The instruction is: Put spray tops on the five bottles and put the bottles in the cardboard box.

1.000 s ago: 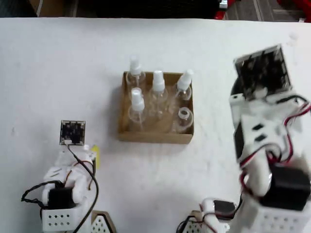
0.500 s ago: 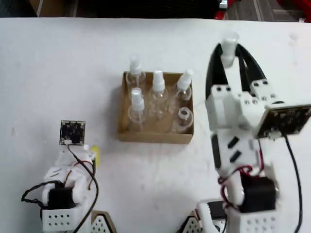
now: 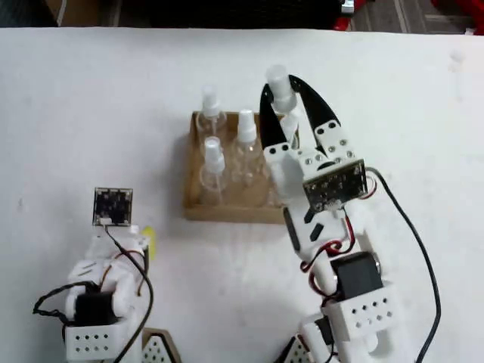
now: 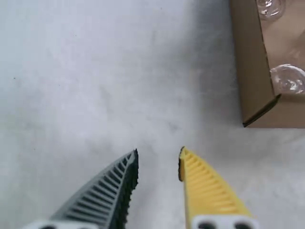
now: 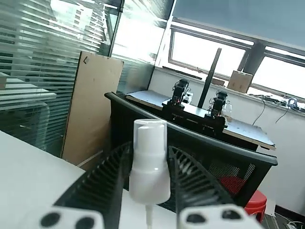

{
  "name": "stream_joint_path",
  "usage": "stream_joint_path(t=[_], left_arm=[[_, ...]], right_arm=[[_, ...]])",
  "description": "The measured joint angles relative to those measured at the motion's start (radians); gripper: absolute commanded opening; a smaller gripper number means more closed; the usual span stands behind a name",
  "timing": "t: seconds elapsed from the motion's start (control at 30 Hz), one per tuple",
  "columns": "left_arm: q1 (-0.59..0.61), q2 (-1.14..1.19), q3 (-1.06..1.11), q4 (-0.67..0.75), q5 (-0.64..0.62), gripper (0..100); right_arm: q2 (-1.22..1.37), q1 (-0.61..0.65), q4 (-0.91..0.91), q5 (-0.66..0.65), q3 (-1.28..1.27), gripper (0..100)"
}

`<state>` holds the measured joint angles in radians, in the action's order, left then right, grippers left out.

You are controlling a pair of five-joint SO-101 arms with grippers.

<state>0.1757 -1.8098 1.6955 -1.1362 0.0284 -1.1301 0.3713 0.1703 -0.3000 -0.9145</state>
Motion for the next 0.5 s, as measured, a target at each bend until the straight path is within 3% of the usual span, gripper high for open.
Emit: stream_joint_path(t=[0.5], left_arm=[[0.000,0.000,0.000,0.000,0.000,13]], right_arm=[[0.032,0.000,0.074,-0.032,0.000,1.5]])
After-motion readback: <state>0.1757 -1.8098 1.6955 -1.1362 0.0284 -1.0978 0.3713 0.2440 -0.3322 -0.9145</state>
